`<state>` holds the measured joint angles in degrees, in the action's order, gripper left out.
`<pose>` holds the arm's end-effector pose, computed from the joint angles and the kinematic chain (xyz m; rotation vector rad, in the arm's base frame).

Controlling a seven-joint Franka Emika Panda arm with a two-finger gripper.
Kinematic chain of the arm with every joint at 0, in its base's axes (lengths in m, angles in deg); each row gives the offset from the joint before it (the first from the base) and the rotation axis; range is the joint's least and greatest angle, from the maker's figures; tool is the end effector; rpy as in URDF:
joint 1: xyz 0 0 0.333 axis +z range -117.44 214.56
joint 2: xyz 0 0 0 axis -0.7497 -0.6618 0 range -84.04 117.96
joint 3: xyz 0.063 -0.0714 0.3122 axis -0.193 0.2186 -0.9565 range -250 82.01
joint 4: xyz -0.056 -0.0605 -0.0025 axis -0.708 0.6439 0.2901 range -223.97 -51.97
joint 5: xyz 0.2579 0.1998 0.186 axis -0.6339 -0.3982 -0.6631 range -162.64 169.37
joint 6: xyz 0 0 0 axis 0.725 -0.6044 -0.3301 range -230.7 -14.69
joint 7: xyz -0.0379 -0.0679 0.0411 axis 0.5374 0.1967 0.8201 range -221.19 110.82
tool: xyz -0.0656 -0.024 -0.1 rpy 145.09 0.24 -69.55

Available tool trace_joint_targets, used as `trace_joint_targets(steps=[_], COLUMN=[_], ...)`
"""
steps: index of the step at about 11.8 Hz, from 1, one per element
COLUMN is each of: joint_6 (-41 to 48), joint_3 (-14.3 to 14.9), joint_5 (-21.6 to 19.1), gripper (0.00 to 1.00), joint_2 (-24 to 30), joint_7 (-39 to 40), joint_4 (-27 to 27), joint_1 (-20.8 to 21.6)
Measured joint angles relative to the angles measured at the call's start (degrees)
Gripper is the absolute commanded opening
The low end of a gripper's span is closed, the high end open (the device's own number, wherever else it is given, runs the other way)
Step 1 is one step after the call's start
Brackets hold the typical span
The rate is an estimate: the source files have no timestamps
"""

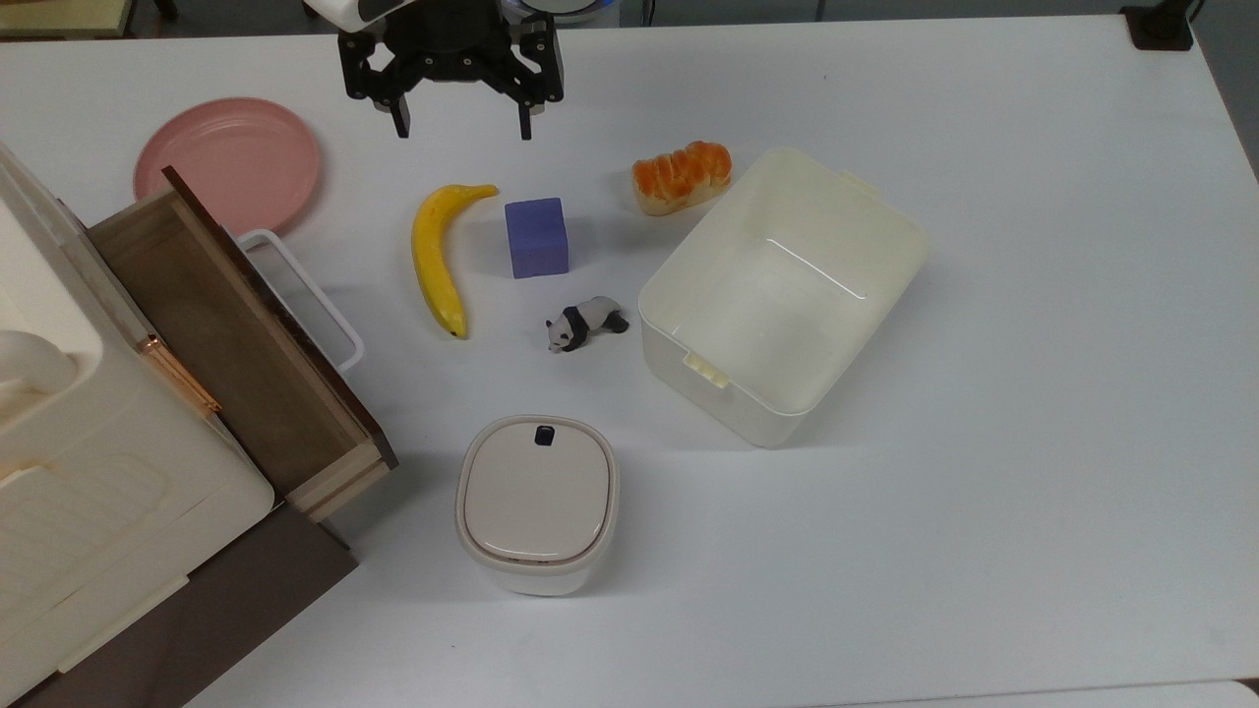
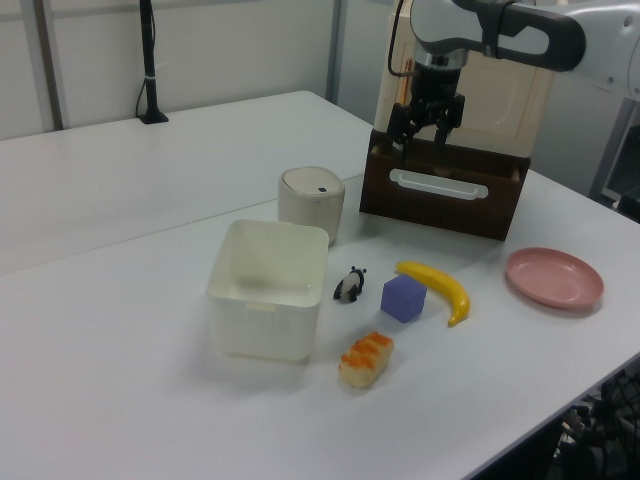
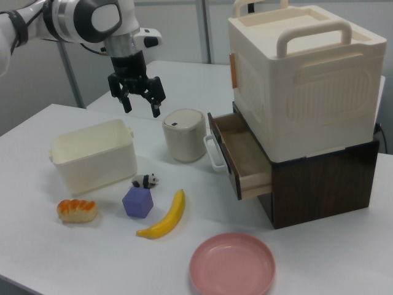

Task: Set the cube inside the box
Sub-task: 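Lower the open gripper down onto the purple cube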

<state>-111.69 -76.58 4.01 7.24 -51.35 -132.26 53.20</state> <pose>0.5990 -0.0239 0.5795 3.1058 0.0338 0.0531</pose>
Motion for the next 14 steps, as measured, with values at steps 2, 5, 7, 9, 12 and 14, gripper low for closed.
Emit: trace_joint_targets(steps=[2, 5, 7, 9, 12, 14], joint_6=[0.7, 1.4, 1.4, 1.2, 0.7, 0.7], joint_3=[0.0, 0.0, 0.0, 0.0, 0.0, -0.3], joint_5=[0.1, 0.1, 0.1, 0.1, 0.1, -0.1], gripper=[1.0, 1.0, 1.0, 1.0, 1.0, 1.0], joint_2=[0.0, -0.5, -0.9, -1.1, -2.0, -2.1], joint_7=[0.0, 0.2, 0.2, 0.2, 1.8, 4.7], joint_4=[0.0, 0.0, -0.1, -0.1, -0.1, 0.1], joint_1=[-0.4, -2.5, -2.6, -2.6, -2.6, -2.6])
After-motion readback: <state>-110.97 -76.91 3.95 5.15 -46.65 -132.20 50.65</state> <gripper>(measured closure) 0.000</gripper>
